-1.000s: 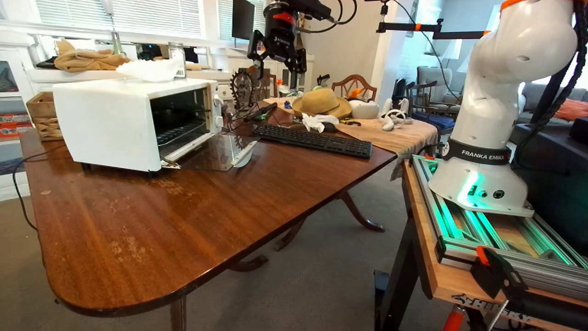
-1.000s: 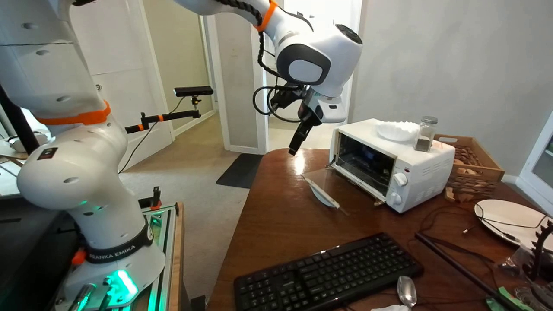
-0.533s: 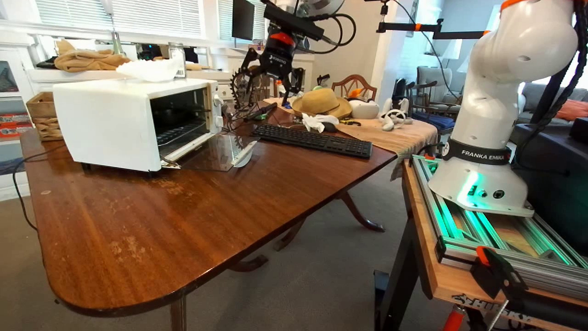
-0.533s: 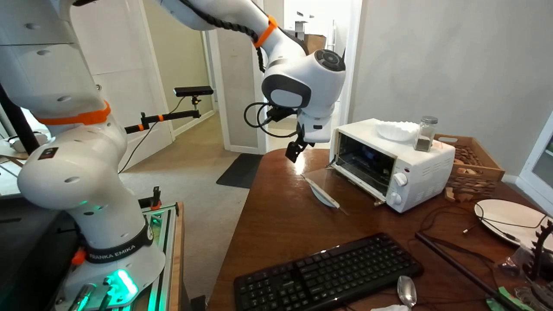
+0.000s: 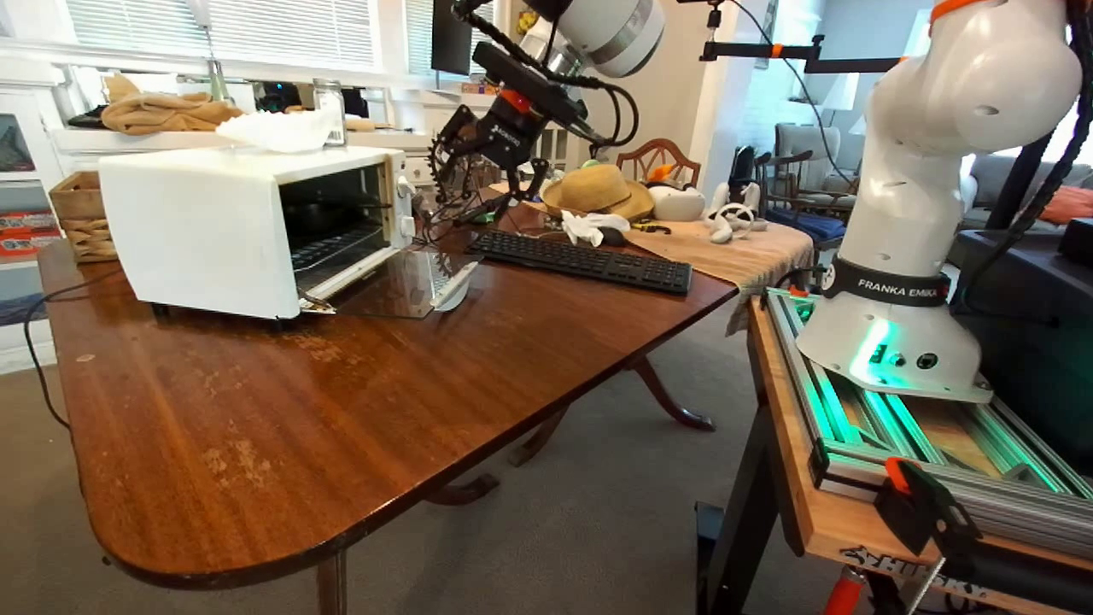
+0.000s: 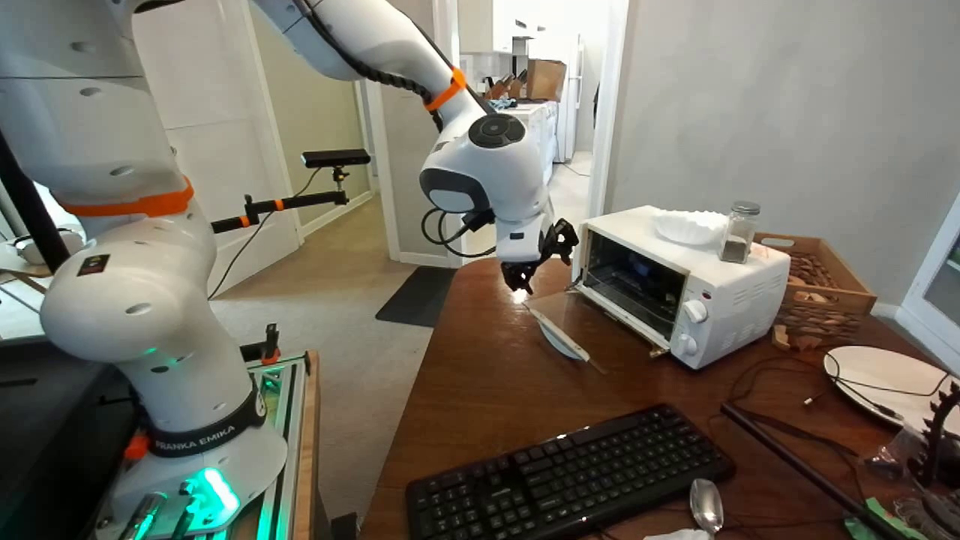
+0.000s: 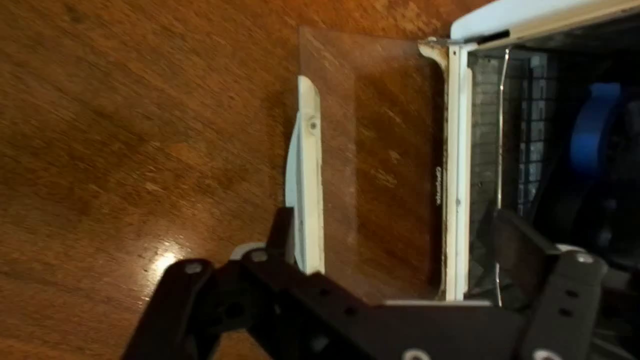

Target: Open the oven then pull out the tray

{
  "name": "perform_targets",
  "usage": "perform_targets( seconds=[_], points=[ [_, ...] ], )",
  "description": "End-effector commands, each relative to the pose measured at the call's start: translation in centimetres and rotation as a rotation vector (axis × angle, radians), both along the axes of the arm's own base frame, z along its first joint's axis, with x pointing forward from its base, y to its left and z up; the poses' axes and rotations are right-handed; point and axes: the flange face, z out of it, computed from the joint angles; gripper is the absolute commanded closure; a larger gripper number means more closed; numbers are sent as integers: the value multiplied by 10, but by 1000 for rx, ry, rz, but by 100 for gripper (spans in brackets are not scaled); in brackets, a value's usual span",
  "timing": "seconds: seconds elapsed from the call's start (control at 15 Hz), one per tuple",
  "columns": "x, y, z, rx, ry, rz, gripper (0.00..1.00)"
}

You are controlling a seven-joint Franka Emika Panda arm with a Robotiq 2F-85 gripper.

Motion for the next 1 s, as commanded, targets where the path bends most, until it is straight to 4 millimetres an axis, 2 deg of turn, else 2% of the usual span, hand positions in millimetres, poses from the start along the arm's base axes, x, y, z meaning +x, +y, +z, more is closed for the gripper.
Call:
perform_targets(
  seconds=[0.0,0.27,0.33,0.4,0.67,0.93],
  points=[
    [6,13,-19,-92,-81,-130,0],
    [22,17,-40,-141,-99,-163,0],
    [28,27,-35,-83,-68,-91,0],
    [14,17,-35,-131,-84,-125,0],
    [27,27,-33,-98,-79,-101,0],
    [36,26,-39,-171,-154,-175,0]
  ],
)
